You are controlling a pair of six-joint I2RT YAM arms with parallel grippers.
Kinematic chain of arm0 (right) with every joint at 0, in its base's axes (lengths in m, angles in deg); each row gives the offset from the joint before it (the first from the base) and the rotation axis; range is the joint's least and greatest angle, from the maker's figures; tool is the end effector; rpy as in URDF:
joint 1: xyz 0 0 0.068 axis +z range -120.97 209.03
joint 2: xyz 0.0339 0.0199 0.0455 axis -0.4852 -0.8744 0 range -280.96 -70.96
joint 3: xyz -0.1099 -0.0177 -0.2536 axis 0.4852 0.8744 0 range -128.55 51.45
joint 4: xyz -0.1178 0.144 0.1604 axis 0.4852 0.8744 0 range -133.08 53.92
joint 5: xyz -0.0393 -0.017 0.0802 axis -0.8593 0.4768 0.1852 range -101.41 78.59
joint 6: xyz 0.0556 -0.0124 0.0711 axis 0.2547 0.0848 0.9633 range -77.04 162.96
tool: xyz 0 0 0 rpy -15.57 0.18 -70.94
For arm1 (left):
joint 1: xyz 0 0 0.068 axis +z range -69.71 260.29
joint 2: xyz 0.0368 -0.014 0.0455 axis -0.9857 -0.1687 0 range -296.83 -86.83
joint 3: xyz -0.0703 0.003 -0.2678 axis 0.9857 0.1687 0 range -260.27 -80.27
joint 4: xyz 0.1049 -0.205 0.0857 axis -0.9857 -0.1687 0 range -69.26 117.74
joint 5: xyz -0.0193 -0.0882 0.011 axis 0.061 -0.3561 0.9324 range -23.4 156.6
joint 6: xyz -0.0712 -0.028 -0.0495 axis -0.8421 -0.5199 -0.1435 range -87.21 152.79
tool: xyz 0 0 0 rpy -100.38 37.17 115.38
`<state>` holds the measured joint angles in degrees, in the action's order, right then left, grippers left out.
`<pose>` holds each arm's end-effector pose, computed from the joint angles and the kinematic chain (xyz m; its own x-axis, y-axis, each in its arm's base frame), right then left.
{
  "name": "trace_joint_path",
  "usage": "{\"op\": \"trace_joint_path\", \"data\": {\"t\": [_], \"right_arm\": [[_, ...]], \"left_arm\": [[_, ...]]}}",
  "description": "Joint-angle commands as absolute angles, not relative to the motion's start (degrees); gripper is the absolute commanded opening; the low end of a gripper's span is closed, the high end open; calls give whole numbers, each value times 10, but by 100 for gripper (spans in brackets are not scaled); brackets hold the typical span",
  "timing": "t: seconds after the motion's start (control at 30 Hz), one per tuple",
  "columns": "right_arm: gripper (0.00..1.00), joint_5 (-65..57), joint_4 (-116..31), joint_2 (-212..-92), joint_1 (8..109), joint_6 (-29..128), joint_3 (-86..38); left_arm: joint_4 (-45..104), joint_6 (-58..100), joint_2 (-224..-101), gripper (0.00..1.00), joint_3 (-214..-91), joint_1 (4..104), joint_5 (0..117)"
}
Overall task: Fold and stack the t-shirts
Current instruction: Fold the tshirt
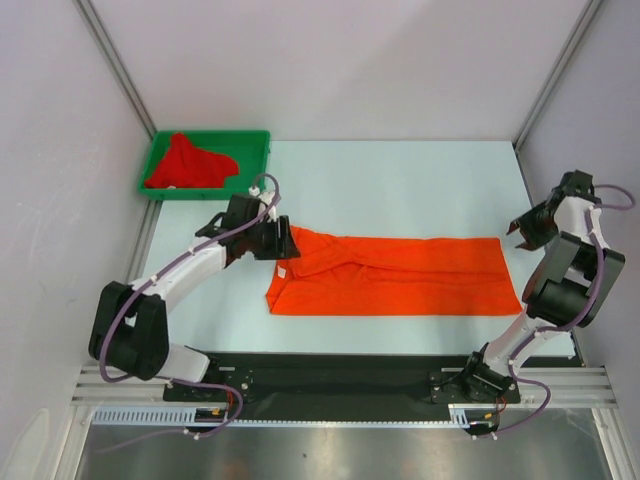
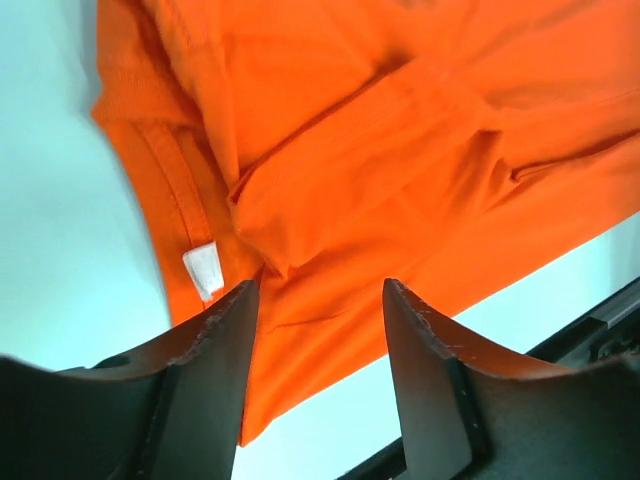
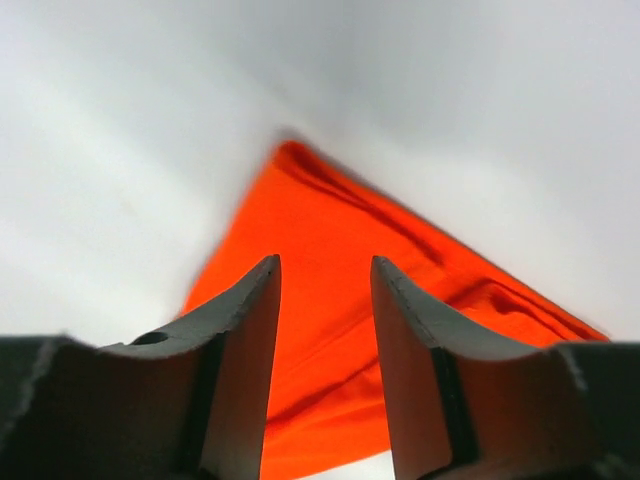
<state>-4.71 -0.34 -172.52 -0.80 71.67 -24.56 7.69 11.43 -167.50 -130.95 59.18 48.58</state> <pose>0.3193 -0.1723 0.1881 -0.4876 0.8295 -0.2723 0.7877 0.5525 0.2726 0.2722 -0.1321 0.1999 -0.8582 -0.0402 -0.5117 0.2309 0.8602 -0.4547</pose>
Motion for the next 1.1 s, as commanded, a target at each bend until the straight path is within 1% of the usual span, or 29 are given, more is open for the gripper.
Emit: {"op": "trace_joint_path", "data": {"t": [0.0,0.07,0.17,0.2,0.33,0.4,0.53,0.6,0.67,0.73,0.8,0.87,0.93,1.07], "right_arm": [[47,-65,-14,-1722,46,685,-299],[49,-59,-27,-1730,66,666,-308],[51,-18,-53,-1742,88,663,-296],[51,20,-61,-1748,92,666,-279],[49,102,-76,-1760,95,681,-248],[47,106,-60,-1740,98,675,-234],[50,82,-17,-1697,99,645,-217],[51,35,30,-1687,99,635,-213],[50,-26,66,-1664,86,627,-198],[50,-43,71,-1649,71,622,-181],[49,-46,77,-1640,61,620,-161],[50,-46,75,-1638,62,622,-149],[51,-53,73,-1641,62,623,-143],[52,-74,82,-1646,58,616,-151]], "left_arm": [[75,145,-1713,60,-1369,594,495],[74,157,-1754,61,-1429,594,467],[70,162,-1826,61,-1499,594,445],[72,162,-1839,61,-1514,595,444],[77,161,-1891,59,-1565,595,428],[78,157,-1913,57,-1586,594,409],[86,153,-1926,57,-1593,588,368],[85,154,-1921,55,-1585,579,365],[81,154,-1913,51,-1570,567,365],[73,143,-1891,47,-1553,566,374],[73,144,-1865,47,-1518,566,387],[62,155,-1828,53,-1495,566,417],[17,163,-1795,55,-1476,566,443],[-9,171,-1739,55,-1426,567,463]]}}
